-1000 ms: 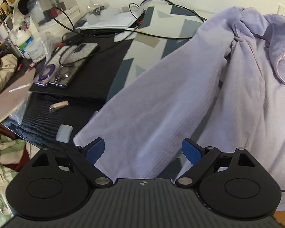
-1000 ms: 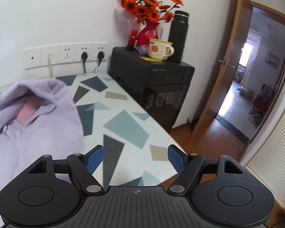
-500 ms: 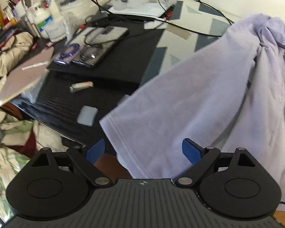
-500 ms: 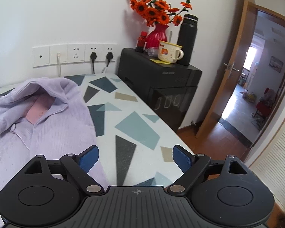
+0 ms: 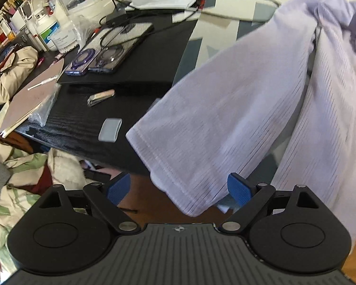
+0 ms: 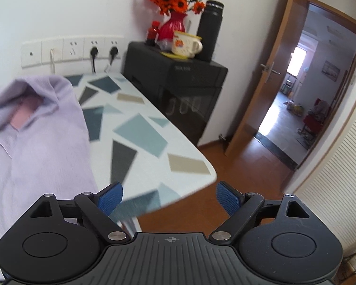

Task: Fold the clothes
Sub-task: 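Withdraw both grippers and move them over the spread lavender garment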

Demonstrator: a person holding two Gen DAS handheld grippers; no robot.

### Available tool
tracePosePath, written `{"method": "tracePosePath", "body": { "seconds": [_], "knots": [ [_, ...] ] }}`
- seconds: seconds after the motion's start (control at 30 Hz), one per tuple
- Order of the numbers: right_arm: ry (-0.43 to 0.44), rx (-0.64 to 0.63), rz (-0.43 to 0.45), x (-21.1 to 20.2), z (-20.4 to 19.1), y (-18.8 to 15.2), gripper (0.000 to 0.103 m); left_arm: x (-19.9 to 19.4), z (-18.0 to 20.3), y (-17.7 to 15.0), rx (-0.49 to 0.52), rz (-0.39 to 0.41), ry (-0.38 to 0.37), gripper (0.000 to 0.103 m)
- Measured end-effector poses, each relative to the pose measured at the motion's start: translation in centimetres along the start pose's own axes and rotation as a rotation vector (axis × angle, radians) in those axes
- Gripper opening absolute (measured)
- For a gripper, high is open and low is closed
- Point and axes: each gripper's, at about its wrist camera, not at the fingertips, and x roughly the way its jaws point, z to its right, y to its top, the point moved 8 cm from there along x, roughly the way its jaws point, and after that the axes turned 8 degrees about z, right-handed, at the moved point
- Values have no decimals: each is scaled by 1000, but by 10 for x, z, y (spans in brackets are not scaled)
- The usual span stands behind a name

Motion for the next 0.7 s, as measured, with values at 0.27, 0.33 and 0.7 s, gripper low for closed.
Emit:
{"method": "tracePosePath", "body": {
  "seconds": [0.27,0.33,0.7],
  "knots": [
    [65,63,-11,1,-13,-14,84,-11,42,15,2,90,-98,90],
    [118,49,7,0,-37,-12,84,-17,68,23,56,128,-140,90],
    [383,-159,21,11,-172,-26,84,-14,171,27,127,113,-264,90]
  ]
}}
